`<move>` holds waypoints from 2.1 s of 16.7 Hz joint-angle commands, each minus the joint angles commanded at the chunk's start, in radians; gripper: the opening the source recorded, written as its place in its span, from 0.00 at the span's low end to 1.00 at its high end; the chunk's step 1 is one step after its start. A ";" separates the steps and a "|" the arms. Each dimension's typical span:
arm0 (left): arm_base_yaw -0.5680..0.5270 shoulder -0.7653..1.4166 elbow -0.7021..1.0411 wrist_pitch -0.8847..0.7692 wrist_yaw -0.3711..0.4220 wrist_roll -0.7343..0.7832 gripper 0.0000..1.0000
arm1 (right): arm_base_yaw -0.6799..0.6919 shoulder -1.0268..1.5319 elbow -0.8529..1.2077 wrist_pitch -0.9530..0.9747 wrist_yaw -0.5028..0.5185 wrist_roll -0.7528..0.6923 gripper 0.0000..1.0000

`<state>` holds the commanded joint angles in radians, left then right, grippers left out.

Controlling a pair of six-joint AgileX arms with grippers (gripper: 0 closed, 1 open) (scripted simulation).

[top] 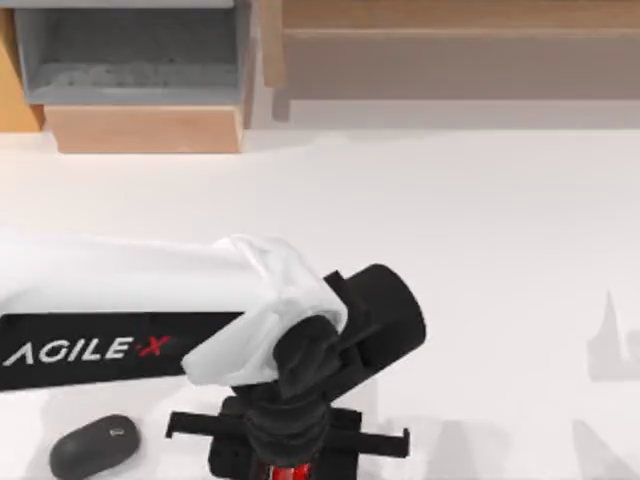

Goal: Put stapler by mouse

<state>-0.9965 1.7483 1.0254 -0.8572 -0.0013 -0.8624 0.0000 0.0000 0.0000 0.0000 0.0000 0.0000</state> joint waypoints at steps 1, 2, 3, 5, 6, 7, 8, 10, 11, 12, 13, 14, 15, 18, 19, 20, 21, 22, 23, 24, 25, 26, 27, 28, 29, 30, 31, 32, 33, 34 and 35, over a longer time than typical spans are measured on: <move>0.000 -0.008 0.008 -0.009 0.000 0.000 0.00 | 0.000 0.000 0.000 0.000 0.000 0.000 1.00; 0.000 -0.010 0.009 -0.010 0.000 0.000 0.00 | 0.000 0.000 0.000 0.000 0.000 0.000 1.00; 0.000 -0.010 0.009 -0.010 0.000 0.000 0.00 | 0.000 0.000 0.000 0.000 0.000 0.000 1.00; 0.001 -0.005 0.007 -0.008 0.000 0.002 0.00 | 0.000 0.000 0.000 0.000 0.000 0.000 1.00; 0.003 -0.006 0.009 -0.008 0.000 0.004 0.00 | 0.000 0.000 0.000 0.000 0.000 0.000 1.00; 0.014 -0.007 0.018 -0.010 0.000 0.016 0.00 | 0.000 0.000 0.000 0.000 0.000 0.000 1.00; 0.035 -0.004 0.031 -0.014 -0.001 0.038 0.00 | 0.000 0.000 0.000 0.000 0.000 0.000 1.00; 0.109 0.013 0.067 -0.026 -0.001 0.105 0.00 | 0.000 0.000 0.000 0.000 0.000 0.000 1.00; 0.161 0.026 0.088 -0.034 -0.001 0.148 0.00 | 0.000 0.000 0.000 0.000 0.000 0.000 1.00; 0.223 0.041 0.111 -0.044 -0.001 0.196 0.00 | 0.000 0.000 0.000 0.000 0.000 0.000 1.00; 0.292 0.057 0.135 -0.054 -0.001 0.248 0.00 | 0.000 0.000 0.000 0.000 0.000 0.000 1.00; 0.366 0.073 0.160 -0.064 -0.002 0.302 0.00 | 0.000 0.000 0.000 0.000 0.000 0.000 1.00; 0.441 0.089 0.184 -0.074 -0.003 0.357 0.00 | 0.000 0.000 0.000 0.000 0.000 0.000 1.00; 0.636 0.132 0.252 -0.104 -0.006 0.511 0.00 | 0.000 0.000 0.000 0.000 0.000 0.000 1.00; 0.682 0.143 0.271 -0.113 -0.007 0.553 0.00 | 0.000 0.000 0.000 0.000 0.000 0.000 1.00; 0.717 0.151 0.287 -0.119 -0.008 0.587 0.00 | 0.000 0.000 0.000 0.000 0.000 0.000 1.00; 0.741 0.158 0.299 -0.125 -0.009 0.611 0.00 | 0.000 0.000 0.000 0.000 0.000 0.000 1.00; 0.755 0.161 0.307 -0.128 -0.009 0.625 0.00 | 0.000 0.000 0.000 0.000 0.000 0.000 1.00; 0.759 0.162 0.308 -0.128 -0.009 0.628 0.00 | 0.000 0.000 0.000 0.000 0.000 0.000 1.00; 0.759 0.162 0.308 -0.128 -0.009 0.628 0.00 | 0.000 0.000 0.000 0.000 0.000 0.000 1.00; 0.759 0.162 0.308 -0.128 -0.009 0.628 0.00 | 0.000 0.000 0.000 0.000 0.000 0.000 1.00; 0.755 0.158 0.305 -0.127 -0.011 0.629 0.00 | 0.000 0.000 0.000 0.000 0.000 0.000 1.00; 0.755 0.158 0.305 -0.127 -0.011 0.629 0.00 | 0.000 0.000 0.000 0.000 0.000 0.000 1.00; 0.755 0.157 0.307 -0.126 -0.011 0.629 0.00 | 0.000 0.000 0.000 0.000 0.000 0.000 1.00; 0.754 0.157 0.309 -0.125 -0.010 0.629 0.00 | 0.000 0.000 0.000 0.000 0.000 0.000 1.00; 0.753 0.156 0.312 -0.123 -0.009 0.630 0.00 | 0.000 0.000 0.000 0.000 0.000 0.000 1.00; 0.752 0.156 0.316 -0.121 -0.008 0.630 0.00 | 0.000 0.000 0.000 0.000 0.000 0.000 1.00; 0.751 0.155 0.320 -0.119 -0.007 0.631 0.00 | 0.000 0.000 0.000 0.000 0.000 0.000 1.00; 0.750 0.155 0.324 -0.116 -0.007 0.631 0.00 | 0.000 0.000 0.000 0.000 0.000 0.000 1.00; 0.749 0.155 0.328 -0.115 -0.007 0.632 0.00 | 0.000 0.000 0.000 0.000 0.000 0.000 1.00; 0.748 0.156 0.331 -0.113 -0.008 0.633 0.00 | 0.000 0.000 0.000 0.000 0.000 0.000 1.00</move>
<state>-0.2483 1.9041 1.3566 -0.9700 -0.0088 -0.2298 0.0000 0.0000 0.0000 0.0000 0.0000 0.0000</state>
